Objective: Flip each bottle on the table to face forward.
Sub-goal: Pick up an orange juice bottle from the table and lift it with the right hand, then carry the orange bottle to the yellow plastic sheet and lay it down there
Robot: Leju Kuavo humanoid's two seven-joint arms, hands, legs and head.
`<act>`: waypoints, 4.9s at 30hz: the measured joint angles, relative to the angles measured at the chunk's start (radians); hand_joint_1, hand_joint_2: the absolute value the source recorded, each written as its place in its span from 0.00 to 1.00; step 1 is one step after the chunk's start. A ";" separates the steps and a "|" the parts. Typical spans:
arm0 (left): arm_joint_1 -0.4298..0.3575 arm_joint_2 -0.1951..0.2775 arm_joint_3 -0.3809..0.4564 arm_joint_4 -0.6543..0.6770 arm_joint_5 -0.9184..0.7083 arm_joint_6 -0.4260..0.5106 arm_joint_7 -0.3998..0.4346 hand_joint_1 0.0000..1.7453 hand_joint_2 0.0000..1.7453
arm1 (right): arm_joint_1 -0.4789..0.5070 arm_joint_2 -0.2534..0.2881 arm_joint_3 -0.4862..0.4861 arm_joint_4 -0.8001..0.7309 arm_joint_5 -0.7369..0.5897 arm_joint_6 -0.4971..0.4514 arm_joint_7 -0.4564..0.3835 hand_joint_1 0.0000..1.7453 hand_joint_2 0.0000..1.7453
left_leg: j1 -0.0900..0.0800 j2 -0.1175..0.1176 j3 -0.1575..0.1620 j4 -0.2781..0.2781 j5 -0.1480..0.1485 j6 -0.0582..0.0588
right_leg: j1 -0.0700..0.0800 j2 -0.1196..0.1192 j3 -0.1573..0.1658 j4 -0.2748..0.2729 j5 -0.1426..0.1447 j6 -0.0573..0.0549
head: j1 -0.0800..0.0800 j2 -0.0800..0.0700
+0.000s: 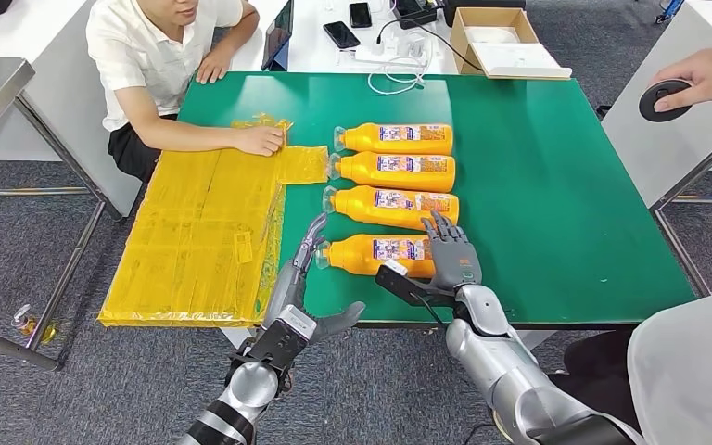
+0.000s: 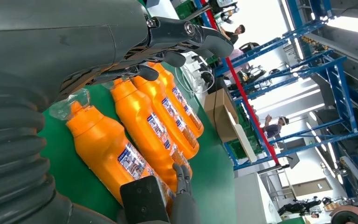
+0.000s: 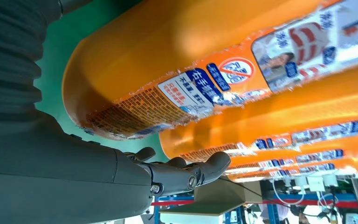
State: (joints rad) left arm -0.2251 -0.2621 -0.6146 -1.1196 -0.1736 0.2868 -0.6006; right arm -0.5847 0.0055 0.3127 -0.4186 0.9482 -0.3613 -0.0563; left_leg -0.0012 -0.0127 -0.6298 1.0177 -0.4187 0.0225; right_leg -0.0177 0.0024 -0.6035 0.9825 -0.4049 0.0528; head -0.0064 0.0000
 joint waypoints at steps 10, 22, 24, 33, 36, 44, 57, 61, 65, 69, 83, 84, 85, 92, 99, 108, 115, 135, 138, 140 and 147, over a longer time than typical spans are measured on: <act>-0.001 0.000 0.000 -0.004 0.009 -0.006 0.005 0.00 1.00 | -0.023 -0.011 0.013 0.022 0.022 0.072 0.045 0.46 1.00 | 0.000 0.000 0.000 0.000 0.000 0.000 | 0.000 0.000 0.000 0.000 0.000 0.000 | 0.000 0.000; 0.025 0.014 0.000 -0.052 0.035 -0.024 0.013 0.00 1.00 | -0.036 -0.024 0.016 0.043 0.037 0.210 0.056 1.00 1.00 | 0.000 0.002 0.004 0.000 0.000 0.000 | 0.000 0.000 0.002 0.000 0.000 0.000 | 0.000 0.000; 0.045 0.020 0.000 -0.076 0.035 -0.024 0.014 0.00 1.00 | -0.030 -0.026 0.017 0.043 0.040 0.208 0.056 1.00 1.00 | 0.000 0.002 0.005 0.000 -0.001 0.000 | 0.000 0.000 0.004 -0.001 0.000 0.000 | 0.000 0.000; 0.081 0.039 0.000 -0.131 0.036 -0.035 0.019 0.00 1.00 | -0.005 -0.034 0.011 0.044 0.005 0.216 -0.013 1.00 1.00 | 0.000 0.002 0.013 0.000 -0.002 0.002 | 0.000 0.000 0.012 -0.003 -0.001 0.000 | 0.000 0.000; 0.083 0.045 0.001 -0.131 0.045 -0.043 0.025 0.00 1.00 | 0.004 -0.036 -0.010 0.043 -0.051 0.235 -0.088 1.00 1.00 | 0.000 0.004 0.015 0.000 -0.003 0.002 | 0.000 0.002 0.014 -0.003 -0.001 0.000 | 0.000 0.000; 0.085 0.048 0.036 -0.134 0.112 -0.058 0.024 0.00 1.00 | 0.032 -0.022 -0.131 0.040 -0.266 0.345 -0.341 1.00 1.00 | 0.000 0.006 0.019 0.000 -0.005 0.002 | 0.001 0.006 0.017 -0.003 0.000 0.000 | 0.000 0.000; 0.181 0.049 0.084 -0.202 0.216 -0.043 0.019 0.00 1.00 | 0.153 0.005 -0.249 -0.089 -0.443 0.288 -0.497 1.00 1.00 | 0.000 0.004 0.011 0.000 -0.005 0.002 | 0.000 0.005 0.012 -0.003 -0.001 0.000 | 0.000 0.000; 0.227 0.051 0.118 -0.253 0.300 0.025 0.014 0.00 1.00 | 0.247 0.021 -0.264 -0.224 -0.528 0.258 -0.511 1.00 1.00 | 0.000 0.002 0.007 0.000 -0.005 0.002 | 0.000 0.004 0.008 -0.003 -0.001 0.000 | 0.000 0.000; 0.252 0.055 0.137 -0.282 0.383 0.008 0.049 0.00 1.00 | 0.316 0.032 -0.265 -0.347 -0.571 0.246 -0.506 1.00 1.00 | 0.000 0.002 0.005 0.000 -0.005 0.002 | 0.000 0.003 0.006 -0.003 -0.001 0.000 | 0.000 0.000; 0.259 0.064 0.137 -0.282 0.510 -0.130 0.127 0.00 1.00 | 0.378 0.046 -0.247 -0.482 -0.618 0.243 -0.504 1.00 1.00 | 0.000 0.002 0.005 0.000 -0.005 0.002 | 0.000 0.003 0.006 -0.003 -0.001 0.000 | 0.000 0.000; 0.184 0.071 0.092 -0.189 0.542 -0.413 0.164 0.00 1.00 | 0.353 0.131 0.037 -0.510 -0.625 0.366 -0.485 1.00 1.00 | 0.001 0.003 0.005 -0.001 -0.004 0.003 | 0.001 0.004 0.005 -0.003 -0.001 0.000 | 0.000 0.000; 0.180 0.071 0.090 -0.185 0.536 -0.415 0.157 0.00 1.00 | 0.338 0.137 0.050 -0.488 -0.626 0.373 -0.475 1.00 1.00 | 0.001 0.003 0.005 -0.001 -0.004 0.003 | 0.001 0.004 0.005 -0.003 -0.001 0.000 | 0.000 0.000; 0.176 0.071 0.090 -0.182 0.529 -0.414 0.150 0.00 1.00 | 0.322 0.144 0.061 -0.465 -0.627 0.382 -0.463 1.00 1.00 | 0.001 0.003 0.005 -0.001 -0.004 0.003 | 0.000 0.004 0.005 -0.003 -0.001 0.000 | 0.000 0.000; 0.163 0.072 0.104 -0.178 0.498 -0.399 0.108 0.00 1.00 | 0.232 0.173 0.122 -0.338 -0.627 0.414 -0.410 1.00 1.00 | 0.001 0.003 0.005 0.000 -0.003 0.003 | 0.000 0.004 0.005 -0.003 -0.001 0.000 | 0.000 0.000; 0.163 0.072 0.121 -0.187 0.499 -0.398 0.094 0.00 1.00 | 0.190 0.187 0.155 -0.277 -0.624 0.417 -0.403 1.00 1.00 | 0.001 0.003 0.005 0.000 -0.003 0.003 | 0.000 0.003 0.005 -0.003 -0.001 0.000 | 0.000 0.000; 0.157 0.071 0.127 -0.197 0.498 -0.394 0.101 0.20 1.00 | 0.181 0.191 0.179 -0.240 -0.609 0.423 -0.403 1.00 1.00 | 0.001 0.003 0.004 0.000 -0.003 0.003 | 0.000 0.003 0.005 -0.003 -0.001 0.000 | 0.000 0.000; 0.148 0.070 0.140 -0.194 0.409 -0.339 0.111 0.03 1.00 | 0.165 0.199 0.230 -0.233 -0.558 0.400 -0.378 1.00 1.00 | 0.001 0.003 0.005 0.000 -0.003 0.003 | 0.000 0.004 0.005 -0.003 -0.001 0.000 | 0.000 0.000; 0.135 0.078 0.146 -0.194 0.275 -0.299 0.082 1.00 1.00 | 0.147 0.182 0.281 -0.241 -0.557 0.395 -0.353 1.00 1.00 | 0.001 0.003 0.004 0.000 -0.003 0.003 | 0.000 0.004 0.005 -0.003 -0.001 0.000 | 0.000 0.000; 0.135 0.078 0.150 -0.194 0.304 -0.326 0.084 1.00 1.00 | 0.149 0.182 0.286 -0.245 -0.564 0.403 -0.353 0.70 1.00 | 0.001 0.003 0.004 0.000 -0.003 0.003 | 0.000 0.003 0.005 -0.003 -0.001 0.000 | 0.000 0.000; 0.135 0.079 0.152 -0.194 0.325 -0.346 0.089 1.00 1.00 | 0.151 0.182 0.288 -0.247 -0.570 0.410 -0.357 0.20 1.00 | 0.001 0.003 0.004 0.000 -0.003 0.003 | 0.000 0.003 0.005 -0.003 -0.001 0.000 | 0.000 0.000; 0.141 0.080 0.175 -0.194 0.424 -0.454 0.142 1.00 1.00 | 0.176 0.181 0.294 -0.277 -0.593 0.415 -0.403 0.00 0.00 | 0.001 0.003 0.004 0.000 -0.003 0.003 | 0.000 0.004 0.005 -0.003 -0.001 0.000 | 0.000 0.000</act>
State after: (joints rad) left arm -0.0840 -0.1820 -0.4400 -1.3137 0.2501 -0.1675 -0.4591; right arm -0.4085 0.1862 0.6066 -0.6960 0.3557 0.0533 -0.4597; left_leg -0.0004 -0.0100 -0.6254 1.0173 -0.4222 0.0254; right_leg -0.0173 0.0059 -0.5987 0.9796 -0.4057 0.0529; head -0.0060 0.0000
